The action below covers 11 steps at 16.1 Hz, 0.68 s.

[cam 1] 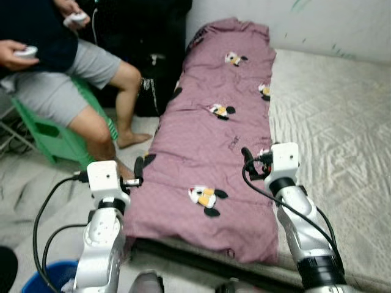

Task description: Clean up the room

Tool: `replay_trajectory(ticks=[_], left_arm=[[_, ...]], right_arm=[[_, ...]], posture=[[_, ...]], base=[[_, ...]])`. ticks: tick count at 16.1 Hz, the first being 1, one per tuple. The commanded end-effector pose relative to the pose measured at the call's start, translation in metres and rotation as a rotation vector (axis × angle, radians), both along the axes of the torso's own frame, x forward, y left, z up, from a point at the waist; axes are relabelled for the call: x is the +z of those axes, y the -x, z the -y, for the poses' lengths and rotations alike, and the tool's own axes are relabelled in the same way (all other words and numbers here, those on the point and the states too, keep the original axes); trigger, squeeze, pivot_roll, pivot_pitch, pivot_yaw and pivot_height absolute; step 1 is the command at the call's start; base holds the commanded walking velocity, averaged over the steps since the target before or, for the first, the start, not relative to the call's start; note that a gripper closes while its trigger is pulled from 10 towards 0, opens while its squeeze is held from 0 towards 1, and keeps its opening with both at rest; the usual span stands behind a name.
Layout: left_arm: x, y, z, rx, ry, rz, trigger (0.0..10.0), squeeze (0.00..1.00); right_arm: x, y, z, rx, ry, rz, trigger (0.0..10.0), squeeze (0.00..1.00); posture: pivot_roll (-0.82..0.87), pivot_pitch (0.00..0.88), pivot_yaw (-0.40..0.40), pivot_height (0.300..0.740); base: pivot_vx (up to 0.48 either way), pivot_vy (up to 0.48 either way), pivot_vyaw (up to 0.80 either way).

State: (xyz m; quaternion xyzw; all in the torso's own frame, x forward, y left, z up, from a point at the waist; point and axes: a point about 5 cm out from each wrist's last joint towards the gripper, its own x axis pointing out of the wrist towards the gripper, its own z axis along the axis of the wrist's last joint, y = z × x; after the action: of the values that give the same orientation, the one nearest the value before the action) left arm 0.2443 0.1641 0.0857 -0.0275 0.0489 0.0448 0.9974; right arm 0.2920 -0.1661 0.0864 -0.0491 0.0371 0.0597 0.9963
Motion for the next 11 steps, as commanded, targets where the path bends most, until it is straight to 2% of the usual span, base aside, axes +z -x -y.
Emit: replay_trajectory(ticks=[1,8,11], left_arm=[[-0.0012,0.0007,-0.0014,0.010,0.008,-0.007,10.0,0.00],[0.0018,-0.0005,-0.0038,0.032,0.034,0.017,10.0,0.00],[0.0007,-0.0012,-0.0032,0.026,0.048,0.010,10.0,0.00]], right_arm=[[0.0007,-0.0011,0.0009,0.005,0.009,0.005,10.0,0.00],[0.0007,-0.0054,-0.0007,0.019,0.018,0.003,10.0,0.00],[-0.0005,-0.0057,-0.0025,0.022,0.014,0.001,10.0,0.00]], posture=[[-0.04,0.000,0.009,0.740],[-0.04,0.000,-0.008,0.740],[-0.04,0.000,-0.007,0.740]], base=[[0.000,0.000,0.00],[0.000,0.000,0.00],[0.000,0.354,0.00]])
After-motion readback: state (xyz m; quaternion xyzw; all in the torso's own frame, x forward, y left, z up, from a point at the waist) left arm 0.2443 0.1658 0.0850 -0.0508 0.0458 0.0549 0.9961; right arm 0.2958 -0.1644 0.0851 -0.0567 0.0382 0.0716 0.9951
